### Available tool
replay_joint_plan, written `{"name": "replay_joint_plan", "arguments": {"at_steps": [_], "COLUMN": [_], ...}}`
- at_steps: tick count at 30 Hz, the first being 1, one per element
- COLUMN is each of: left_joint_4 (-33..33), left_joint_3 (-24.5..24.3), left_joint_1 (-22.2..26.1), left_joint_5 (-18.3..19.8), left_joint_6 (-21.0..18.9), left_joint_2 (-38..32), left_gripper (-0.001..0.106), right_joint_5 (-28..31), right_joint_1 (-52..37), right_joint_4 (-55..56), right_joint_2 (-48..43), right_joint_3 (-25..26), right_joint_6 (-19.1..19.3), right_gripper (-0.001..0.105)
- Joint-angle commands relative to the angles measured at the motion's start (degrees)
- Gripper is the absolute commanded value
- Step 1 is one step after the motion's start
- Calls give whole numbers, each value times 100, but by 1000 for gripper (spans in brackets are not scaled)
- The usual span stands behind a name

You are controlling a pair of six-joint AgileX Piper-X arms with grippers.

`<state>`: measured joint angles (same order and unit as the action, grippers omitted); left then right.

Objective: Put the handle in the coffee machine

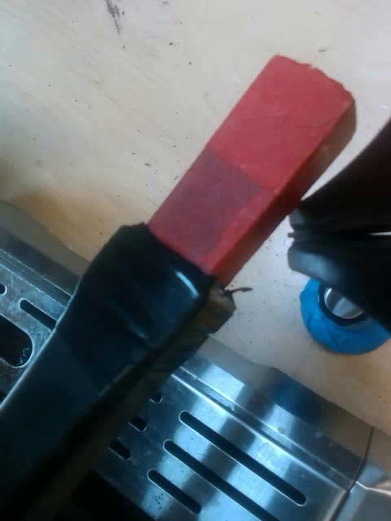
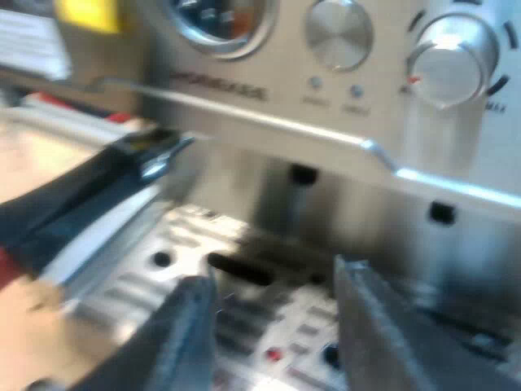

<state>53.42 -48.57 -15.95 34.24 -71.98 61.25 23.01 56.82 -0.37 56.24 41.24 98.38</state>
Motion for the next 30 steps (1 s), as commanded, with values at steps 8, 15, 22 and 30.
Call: {"name": "replay_joint_plan", "arguments": {"at_steps": [8, 15, 22, 30], "left_joint_4": [-1457, -1739, -882, -275], "left_joint_3": [-105, -105, -105, -105], "left_joint_1": [-814, -1016, -568, 631], "left_joint_5": [490, 409, 307, -125], "left_joint_6": [-283, -283, -202, 252], "left_joint_2": [-44, -44, -117, -912], "left_gripper": [0, 0, 0, 0], "right_joint_5": [-1120, -1199, -1302, -1302], "right_joint_1": [13, 13, 13, 13], "right_joint_4": [1077, 1475, 1475, 2064], "right_joint_2": [-928, -929, -929, -929], "right_joint_3": [268, 470, 470, 470], "right_joint_6": [-136, -136, -136, -319], "right_gripper": [74, 74, 74, 74]}}
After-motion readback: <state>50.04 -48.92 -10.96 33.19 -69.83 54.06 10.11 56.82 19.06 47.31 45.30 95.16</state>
